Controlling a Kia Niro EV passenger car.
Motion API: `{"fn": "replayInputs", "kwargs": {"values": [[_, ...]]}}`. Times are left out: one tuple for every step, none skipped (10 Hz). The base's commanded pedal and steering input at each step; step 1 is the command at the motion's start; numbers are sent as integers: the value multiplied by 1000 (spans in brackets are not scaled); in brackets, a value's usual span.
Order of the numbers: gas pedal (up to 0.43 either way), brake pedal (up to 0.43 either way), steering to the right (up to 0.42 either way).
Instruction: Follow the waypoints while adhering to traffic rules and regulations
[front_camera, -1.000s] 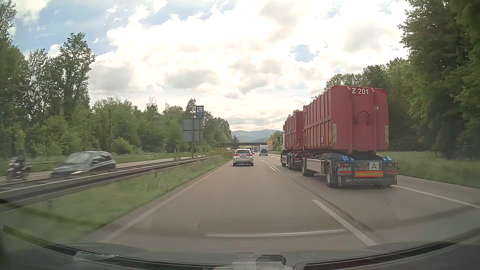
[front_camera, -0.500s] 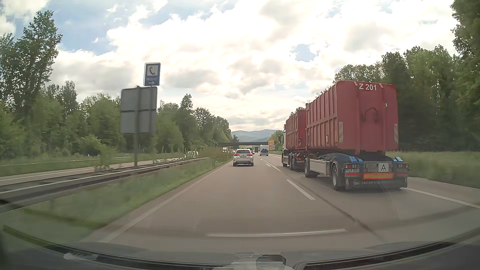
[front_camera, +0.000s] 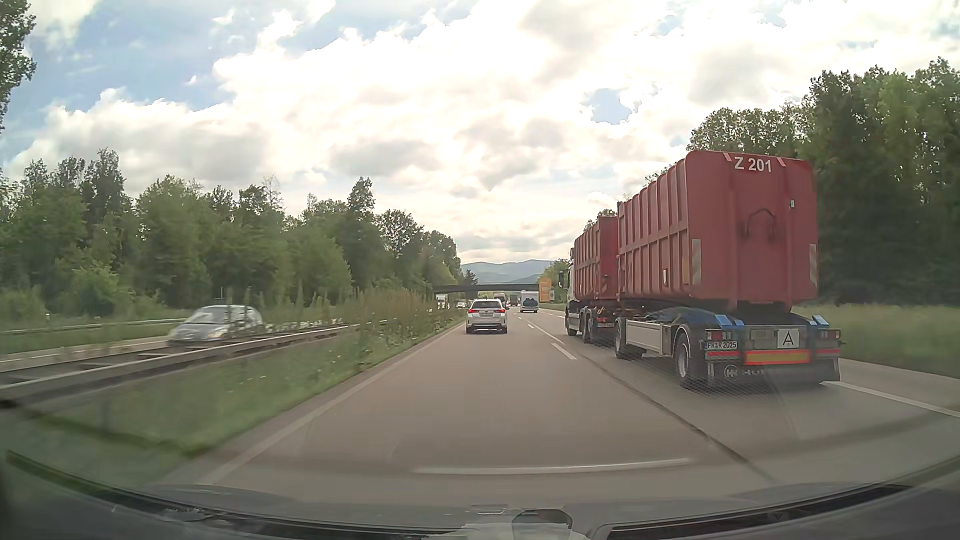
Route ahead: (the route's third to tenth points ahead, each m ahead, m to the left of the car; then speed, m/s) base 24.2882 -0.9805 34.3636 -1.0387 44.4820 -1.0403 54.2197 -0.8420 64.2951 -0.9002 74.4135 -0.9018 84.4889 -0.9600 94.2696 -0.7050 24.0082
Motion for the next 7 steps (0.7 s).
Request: {"fn": "replayInputs", "kwargs": {"values": [[130,0,0],[130,0,0],[130,0,0],[130,0,0],[138,0,0],[138,0,0],[138,0,0]]}}
